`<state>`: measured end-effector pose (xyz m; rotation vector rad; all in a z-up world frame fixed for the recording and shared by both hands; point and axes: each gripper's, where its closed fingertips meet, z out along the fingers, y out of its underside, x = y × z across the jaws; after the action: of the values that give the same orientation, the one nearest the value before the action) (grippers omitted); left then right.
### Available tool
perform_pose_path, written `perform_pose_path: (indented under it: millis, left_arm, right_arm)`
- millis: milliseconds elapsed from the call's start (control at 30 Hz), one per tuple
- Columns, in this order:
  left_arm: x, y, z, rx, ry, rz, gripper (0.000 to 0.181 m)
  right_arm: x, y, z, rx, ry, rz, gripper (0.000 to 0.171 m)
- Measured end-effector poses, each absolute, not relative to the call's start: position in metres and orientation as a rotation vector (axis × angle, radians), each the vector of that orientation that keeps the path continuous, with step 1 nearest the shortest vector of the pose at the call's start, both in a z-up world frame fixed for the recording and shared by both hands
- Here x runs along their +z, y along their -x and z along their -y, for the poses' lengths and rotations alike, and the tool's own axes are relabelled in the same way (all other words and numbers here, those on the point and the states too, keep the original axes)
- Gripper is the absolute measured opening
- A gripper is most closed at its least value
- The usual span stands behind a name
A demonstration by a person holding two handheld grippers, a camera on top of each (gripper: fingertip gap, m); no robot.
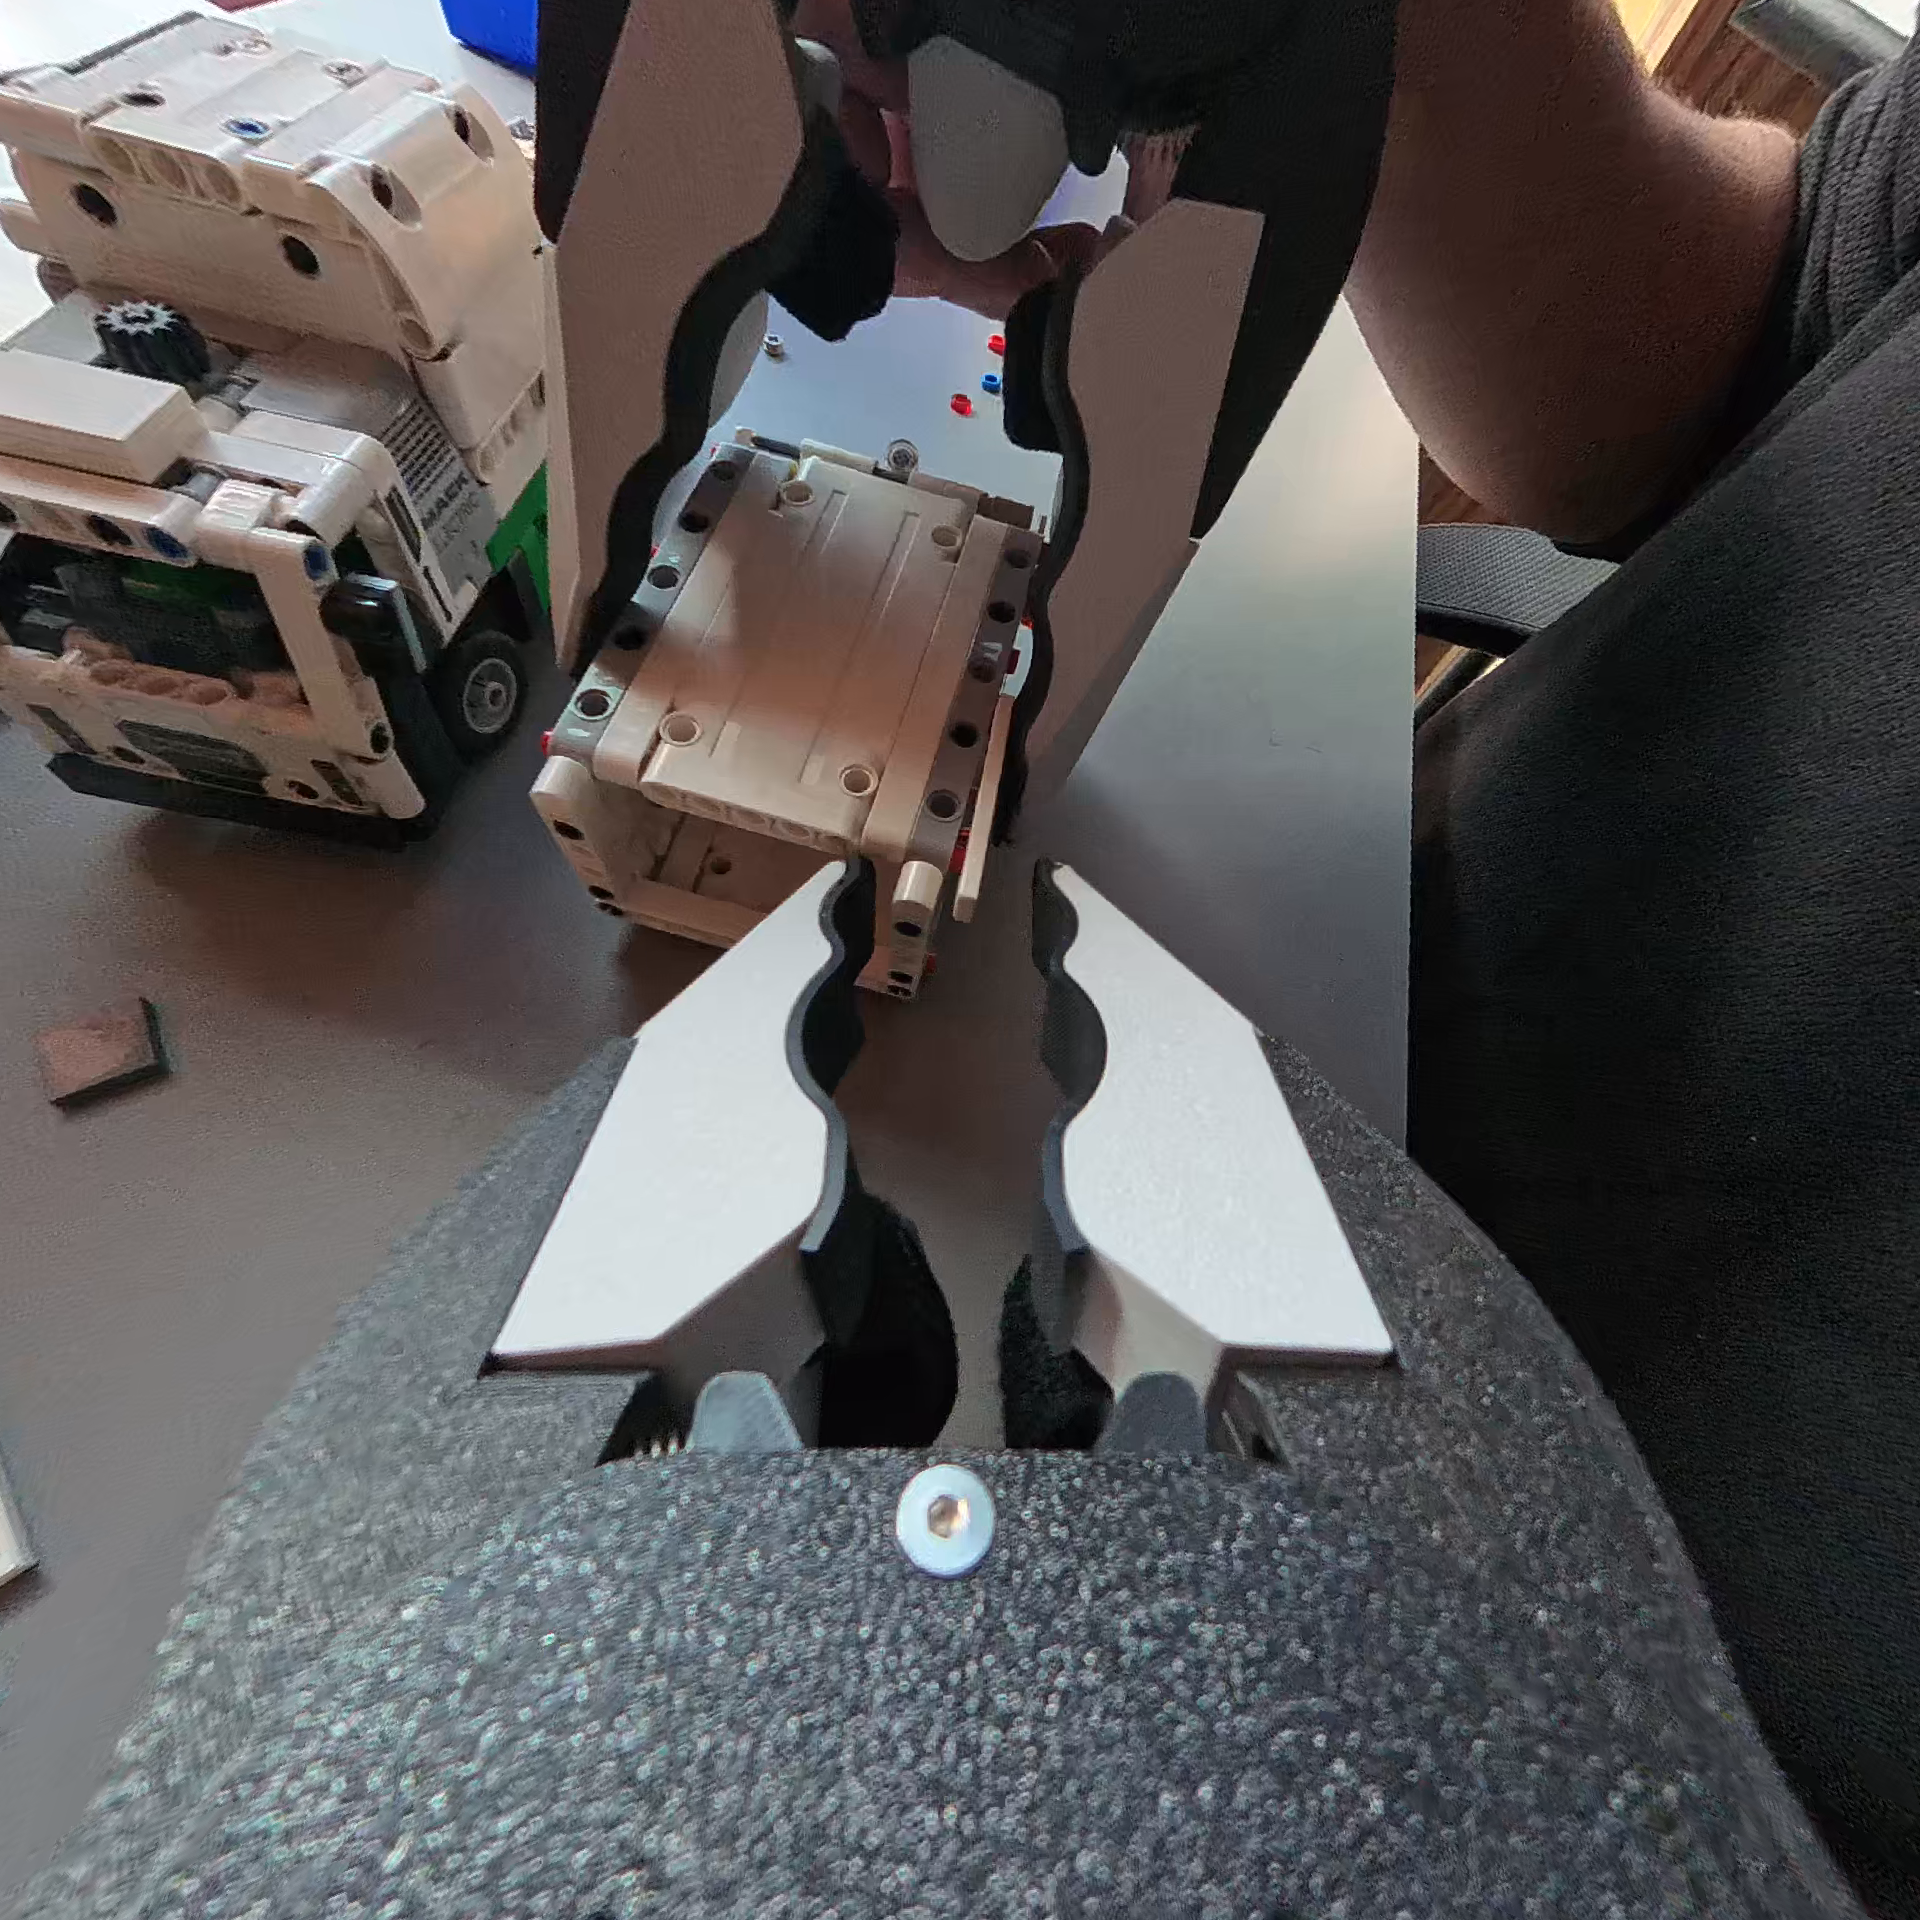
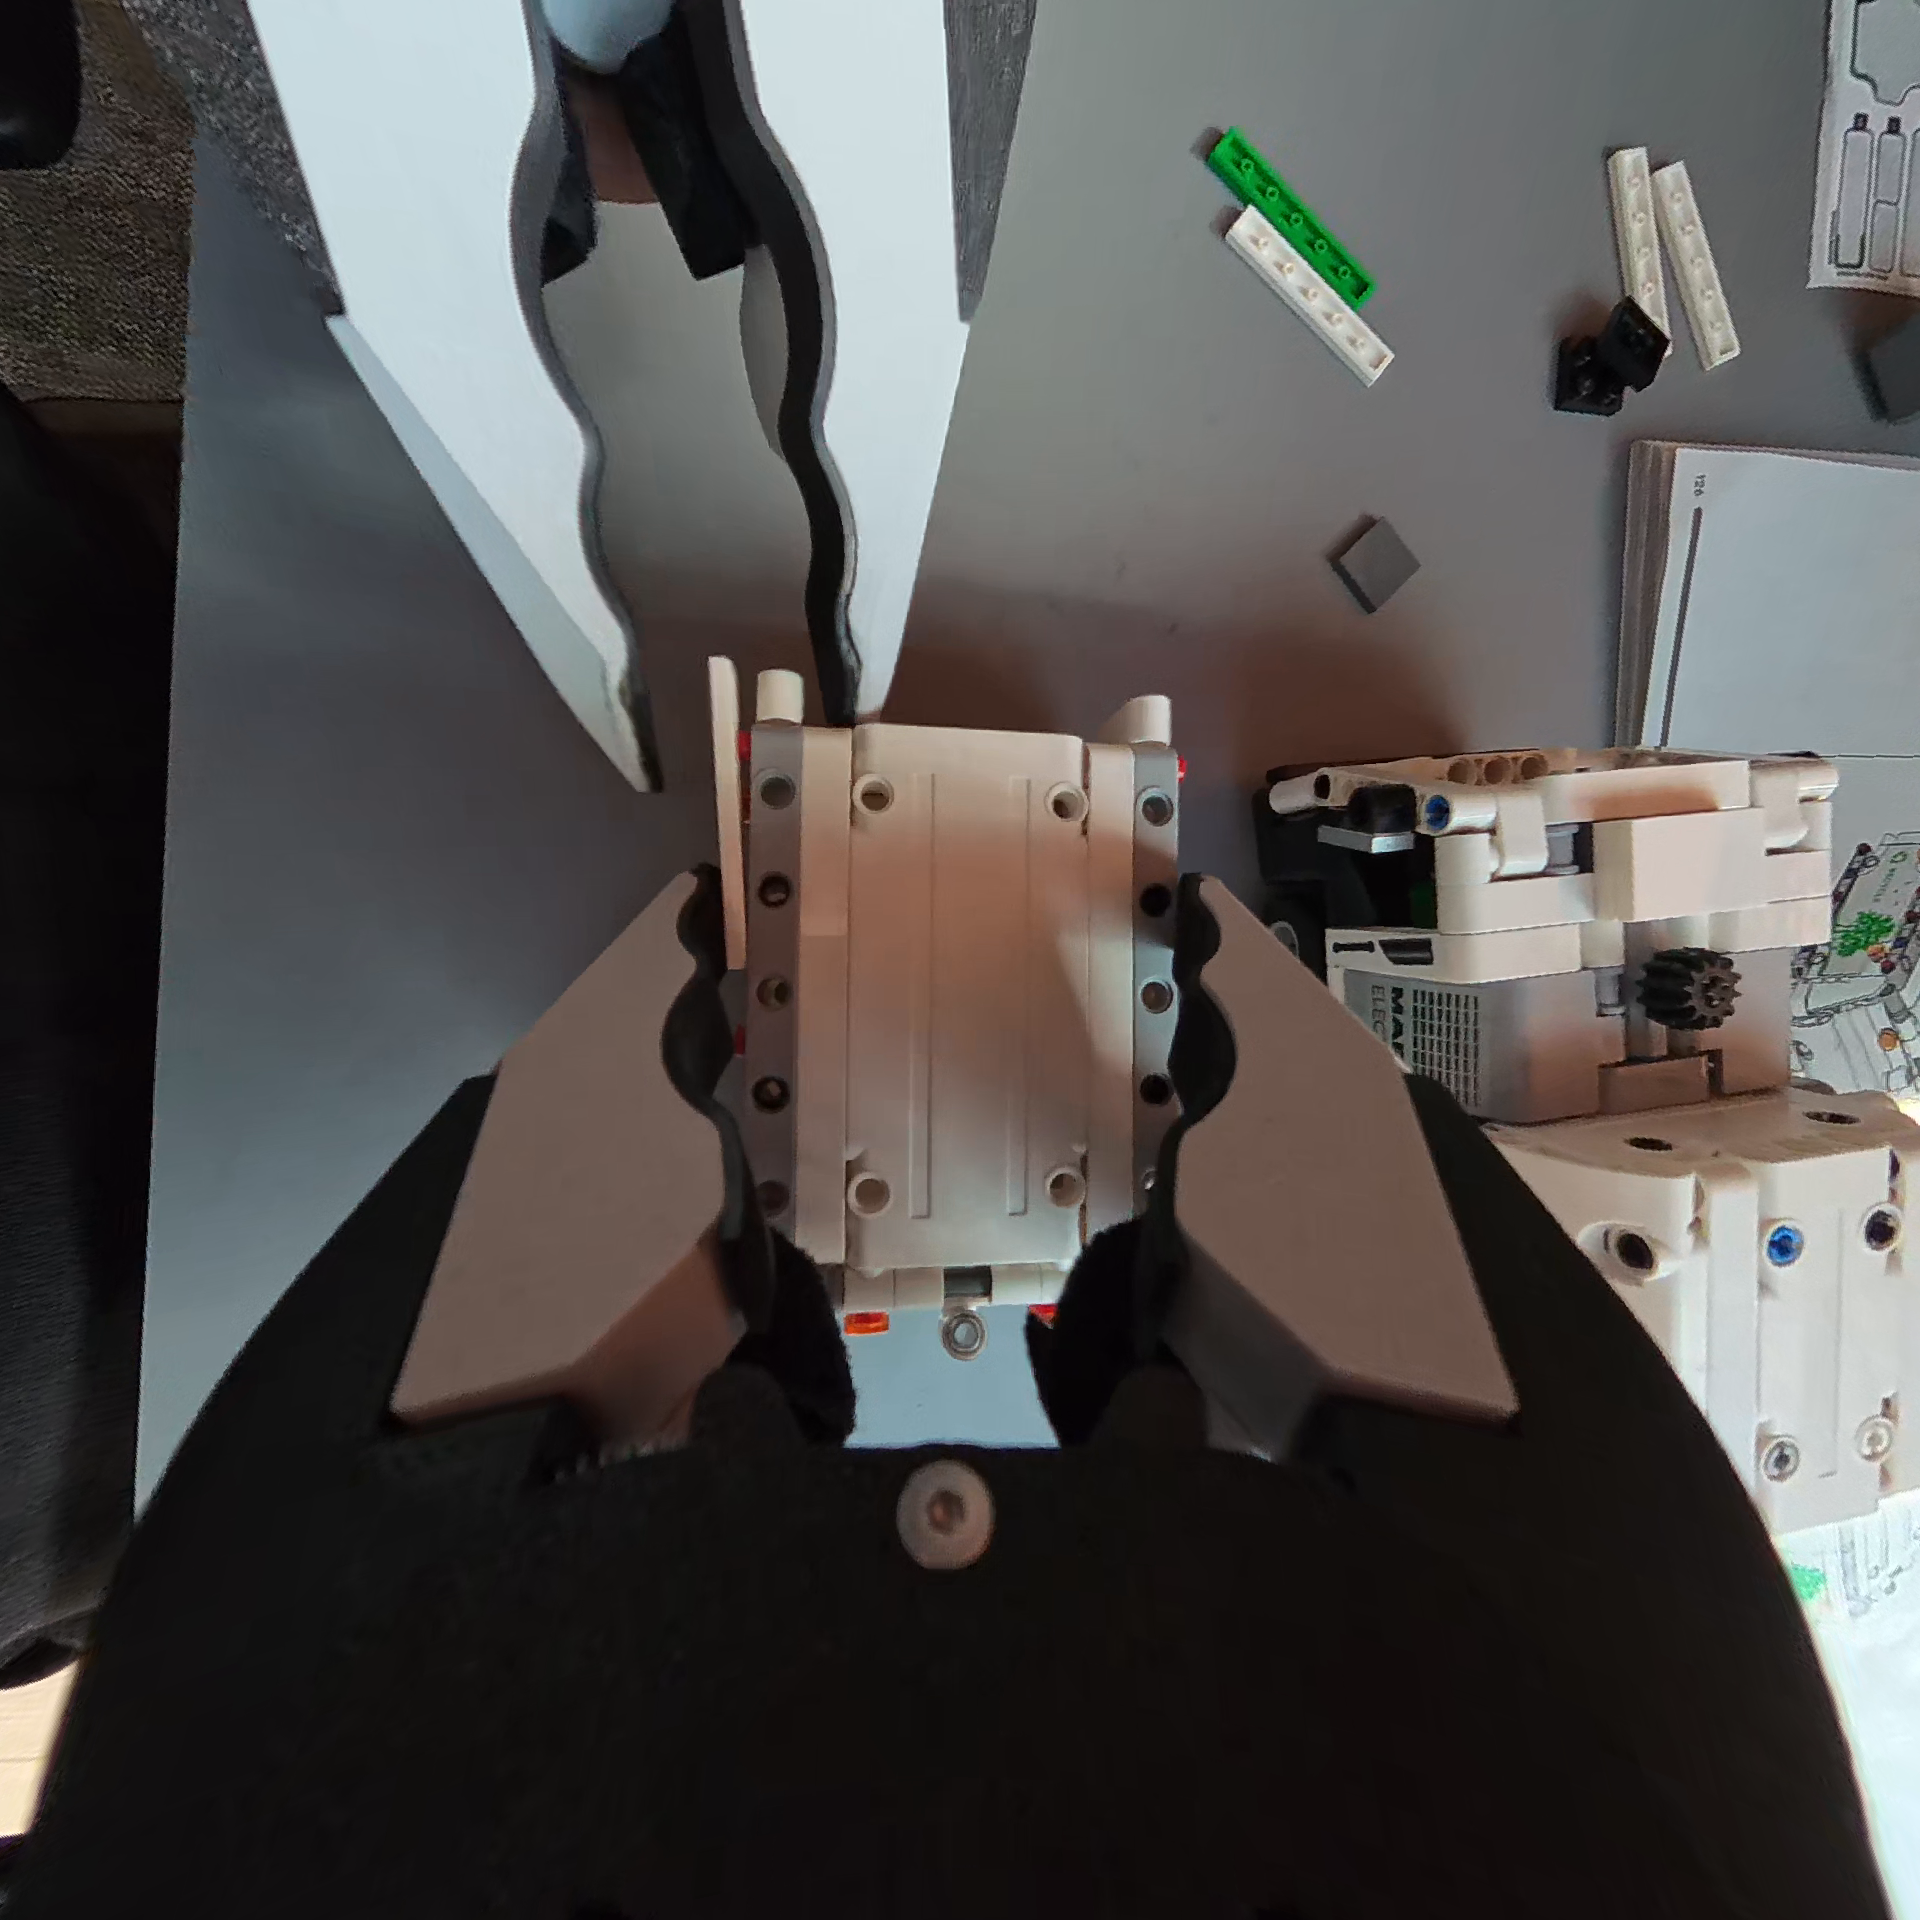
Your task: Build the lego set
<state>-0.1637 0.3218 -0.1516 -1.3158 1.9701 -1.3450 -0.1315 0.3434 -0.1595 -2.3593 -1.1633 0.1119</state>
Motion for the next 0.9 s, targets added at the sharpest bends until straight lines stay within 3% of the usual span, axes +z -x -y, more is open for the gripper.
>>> perform_pose_path:
  millis: [400, 900]
  left_arm:
    - [-0.1424, 0.1646, -0.3292, -1.554, 1.450, -1.890, 0.022]
    - [-0.1488, 0.1649, -0.3228, -1.385, 1.316, -1.964, 0.013]
  right_arm:
    - [-0.1598, 0.1317, -0.3430, 0.099, 2.359, 1.196, 0.086]
    - [-0.1577, 0.1387, -0.3425, 0.212, 2.352, 1.114, 0.094]
